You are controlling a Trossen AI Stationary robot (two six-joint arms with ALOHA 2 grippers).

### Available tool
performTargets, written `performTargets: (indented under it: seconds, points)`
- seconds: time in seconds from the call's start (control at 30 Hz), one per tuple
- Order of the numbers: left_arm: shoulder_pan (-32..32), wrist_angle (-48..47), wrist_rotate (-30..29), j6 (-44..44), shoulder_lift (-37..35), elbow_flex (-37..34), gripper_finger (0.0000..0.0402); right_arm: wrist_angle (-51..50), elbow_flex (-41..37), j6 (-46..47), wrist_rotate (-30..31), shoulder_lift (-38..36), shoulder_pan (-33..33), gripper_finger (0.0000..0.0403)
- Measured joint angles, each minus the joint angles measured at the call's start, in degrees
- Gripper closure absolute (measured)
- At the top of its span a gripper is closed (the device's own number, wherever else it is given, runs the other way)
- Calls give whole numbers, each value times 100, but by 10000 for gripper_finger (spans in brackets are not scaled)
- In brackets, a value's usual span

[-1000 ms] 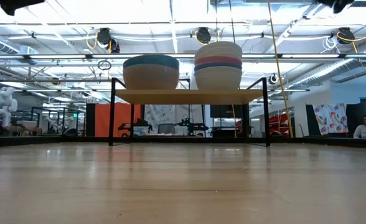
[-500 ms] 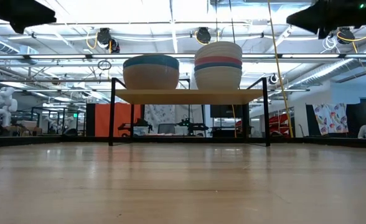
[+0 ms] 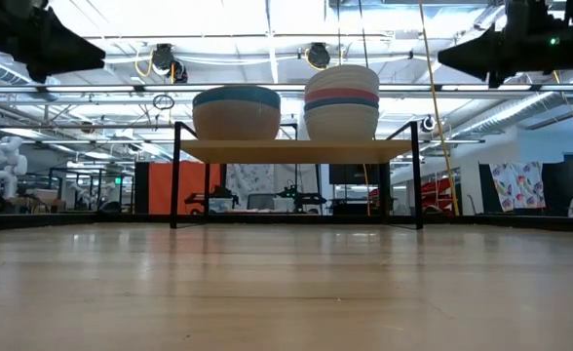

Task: Place and stack bowls onto a shelf
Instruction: Return to Home Position

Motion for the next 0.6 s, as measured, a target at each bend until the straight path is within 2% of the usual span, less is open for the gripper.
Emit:
performTargets:
  seconds: [0.13,0.6]
  points:
    - [0,296,0,-168,0,-329,254,431,-370,22,3,-2,0,331]
    - [0,768,7,-377,0,-1222,254,505,-849,24,11,0,0,331]
